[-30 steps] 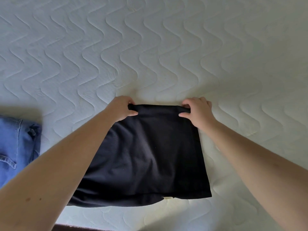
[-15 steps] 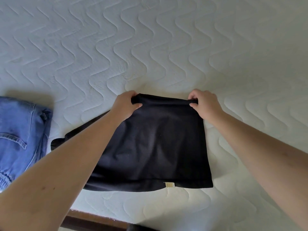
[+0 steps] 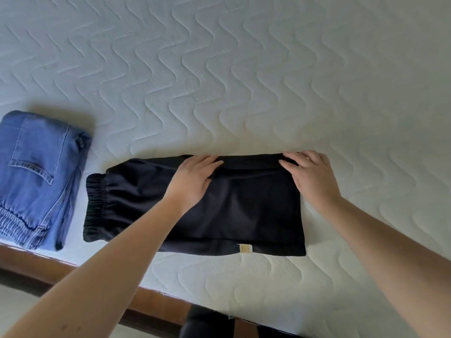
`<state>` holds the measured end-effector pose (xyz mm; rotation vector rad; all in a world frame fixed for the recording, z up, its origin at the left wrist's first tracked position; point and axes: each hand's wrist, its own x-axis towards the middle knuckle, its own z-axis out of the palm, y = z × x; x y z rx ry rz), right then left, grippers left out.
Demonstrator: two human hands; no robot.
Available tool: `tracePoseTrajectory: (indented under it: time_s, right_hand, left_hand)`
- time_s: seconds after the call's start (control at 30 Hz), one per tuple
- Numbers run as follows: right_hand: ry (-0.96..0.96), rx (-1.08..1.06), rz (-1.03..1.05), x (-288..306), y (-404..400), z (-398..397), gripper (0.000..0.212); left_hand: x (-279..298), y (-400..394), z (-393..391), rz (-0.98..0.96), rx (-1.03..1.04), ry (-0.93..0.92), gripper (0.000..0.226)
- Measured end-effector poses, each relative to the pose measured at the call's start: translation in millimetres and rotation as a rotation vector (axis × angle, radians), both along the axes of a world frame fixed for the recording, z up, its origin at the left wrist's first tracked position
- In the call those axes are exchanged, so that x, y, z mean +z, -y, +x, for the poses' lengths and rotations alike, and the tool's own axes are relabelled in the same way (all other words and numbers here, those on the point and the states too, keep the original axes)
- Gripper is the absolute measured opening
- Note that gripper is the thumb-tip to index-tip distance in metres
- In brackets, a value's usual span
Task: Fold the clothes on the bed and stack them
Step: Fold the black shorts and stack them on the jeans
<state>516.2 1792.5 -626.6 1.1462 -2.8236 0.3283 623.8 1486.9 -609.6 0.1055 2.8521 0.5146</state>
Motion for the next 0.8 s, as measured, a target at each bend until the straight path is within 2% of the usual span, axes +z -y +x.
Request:
tracePoseTrajectory:
  time_s: [0.17, 0.33, 0.47, 0.53, 0.67, 0.73, 0.77, 0.8]
  right_hand:
    - [0.036, -0.031, 0.129, -9, -8, 27, 0.052]
    - [0.151, -0.038, 0.214, -13, -12, 55, 0.056]
    - [0.178, -0.128, 0.220, -13, -15, 69, 0.049]
    - [0.189, -0.213, 0.182, -11, -10, 74, 0.042]
    - [0.185, -0.289, 0.017, -4, 24, 78, 0.038]
    - [0.197, -0.267, -0.029, -2, 49, 75, 0.040]
    - [0.210, -0.258, -0.033, -3, 63, 73, 0.042]
    - [0.230, -0.252, -0.025, -4, 77, 71, 0.043]
  left_hand:
    - [-21, -14, 45, -0.211, -0.080, 0.019, 0.056]
    - [-36, -13, 71, -0.305, -0.016, 0.114, 0.069]
    - [-34, -14, 70, -0.302, -0.032, 0.082, 0.052]
    - [-30, -15, 68, -0.284, -0.027, 0.067, 0.052]
    - [-28, -14, 53, -0.071, 0.054, -0.245, 0.029]
    - [-30, -16, 37, -0.032, 0.120, -0.314, 0.014]
    - [-31, -18, 28, -0.031, 0.174, -0.293, 0.018]
    - [-33, -22, 21, -0.048, 0.228, -0.240, 0.032]
